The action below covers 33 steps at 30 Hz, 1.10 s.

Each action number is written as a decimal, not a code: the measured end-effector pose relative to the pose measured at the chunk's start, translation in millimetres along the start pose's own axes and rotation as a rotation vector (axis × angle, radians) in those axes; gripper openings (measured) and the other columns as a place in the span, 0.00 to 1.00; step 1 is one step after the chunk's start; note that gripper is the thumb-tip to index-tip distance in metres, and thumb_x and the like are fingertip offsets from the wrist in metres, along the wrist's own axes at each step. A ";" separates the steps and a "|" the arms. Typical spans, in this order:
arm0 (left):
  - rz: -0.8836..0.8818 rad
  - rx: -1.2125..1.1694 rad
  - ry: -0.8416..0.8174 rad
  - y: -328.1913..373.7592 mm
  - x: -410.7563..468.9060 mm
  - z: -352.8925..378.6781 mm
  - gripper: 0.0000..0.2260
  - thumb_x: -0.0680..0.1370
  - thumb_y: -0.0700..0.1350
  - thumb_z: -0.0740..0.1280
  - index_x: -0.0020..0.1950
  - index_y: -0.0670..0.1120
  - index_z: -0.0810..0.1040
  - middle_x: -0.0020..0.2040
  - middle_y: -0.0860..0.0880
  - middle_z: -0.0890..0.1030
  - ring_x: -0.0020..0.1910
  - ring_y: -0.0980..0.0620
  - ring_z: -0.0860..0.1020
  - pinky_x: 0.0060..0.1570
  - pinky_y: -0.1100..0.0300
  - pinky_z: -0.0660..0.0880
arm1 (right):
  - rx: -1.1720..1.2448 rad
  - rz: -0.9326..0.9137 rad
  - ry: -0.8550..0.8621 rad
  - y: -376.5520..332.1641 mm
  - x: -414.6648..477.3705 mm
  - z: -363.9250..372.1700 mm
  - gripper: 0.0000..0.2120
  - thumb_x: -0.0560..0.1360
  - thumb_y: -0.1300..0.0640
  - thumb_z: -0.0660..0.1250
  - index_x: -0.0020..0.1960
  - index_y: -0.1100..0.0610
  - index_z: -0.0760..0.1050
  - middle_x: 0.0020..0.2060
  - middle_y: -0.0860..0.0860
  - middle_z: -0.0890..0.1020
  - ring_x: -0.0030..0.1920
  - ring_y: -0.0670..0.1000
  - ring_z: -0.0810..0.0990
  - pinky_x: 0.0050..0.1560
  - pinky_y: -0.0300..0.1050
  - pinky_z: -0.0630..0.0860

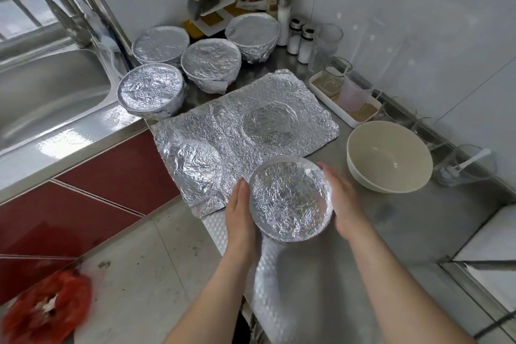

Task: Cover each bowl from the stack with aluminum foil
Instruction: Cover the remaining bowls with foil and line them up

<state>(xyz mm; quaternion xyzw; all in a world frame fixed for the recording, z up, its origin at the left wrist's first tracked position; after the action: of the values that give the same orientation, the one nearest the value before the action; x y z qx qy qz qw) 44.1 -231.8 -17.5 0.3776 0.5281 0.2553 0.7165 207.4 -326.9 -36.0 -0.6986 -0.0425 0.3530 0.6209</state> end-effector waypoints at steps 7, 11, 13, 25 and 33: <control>-0.250 -0.120 0.052 -12.4 1.1 11.1 0.20 0.83 0.59 0.56 0.65 0.46 0.73 0.58 0.42 0.80 0.56 0.42 0.79 0.57 0.45 0.76 | -0.081 -0.027 0.137 10.4 -8.3 10.7 0.20 0.83 0.48 0.54 0.67 0.58 0.72 0.61 0.52 0.79 0.32 0.40 0.72 0.34 0.35 0.69; -0.213 -0.006 0.061 -3.3 3.0 8.3 0.24 0.82 0.60 0.55 0.69 0.43 0.71 0.62 0.42 0.78 0.60 0.41 0.77 0.59 0.44 0.74 | -0.051 0.024 0.184 10.6 -17.0 12.9 0.20 0.83 0.49 0.53 0.61 0.62 0.74 0.61 0.68 0.75 0.36 0.55 0.78 0.37 0.47 0.74; -0.181 0.095 0.043 0.4 8.9 2.9 0.28 0.82 0.61 0.56 0.74 0.44 0.67 0.69 0.42 0.73 0.67 0.40 0.72 0.68 0.41 0.67 | 0.002 0.031 0.154 10.4 -26.3 11.8 0.17 0.83 0.51 0.55 0.62 0.60 0.75 0.63 0.64 0.76 0.56 0.55 0.80 0.55 0.46 0.76; 0.024 0.150 0.011 -6.7 -7.9 2.5 0.23 0.83 0.56 0.54 0.77 0.50 0.63 0.76 0.51 0.65 0.74 0.50 0.64 0.65 0.57 0.61 | -0.271 -0.139 0.102 -1.3 -12.4 11.3 0.18 0.83 0.53 0.56 0.38 0.60 0.72 0.29 0.55 0.72 0.30 0.55 0.70 0.38 0.50 0.68; 0.075 0.296 -0.117 9.7 18.0 -6.4 0.19 0.82 0.52 0.61 0.72 0.50 0.70 0.69 0.49 0.73 0.67 0.51 0.71 0.67 0.53 0.65 | -0.308 -0.176 0.023 -4.0 -19.5 3.2 0.12 0.82 0.57 0.58 0.63 0.53 0.74 0.53 0.43 0.76 0.55 0.38 0.73 0.56 0.34 0.66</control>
<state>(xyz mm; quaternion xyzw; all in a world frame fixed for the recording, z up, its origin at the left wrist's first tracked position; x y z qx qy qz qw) 43.9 -210.6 -20.8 0.5128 0.5028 0.1787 0.6725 192.6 -333.0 -23.7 -0.7829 -0.1501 0.2787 0.5356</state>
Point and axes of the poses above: each hand's wrist, its own x-axis towards the middle knuckle, its own z-axis out of the palm, y = z × x, the point moved 3 cm from there along x, towards the middle knuckle
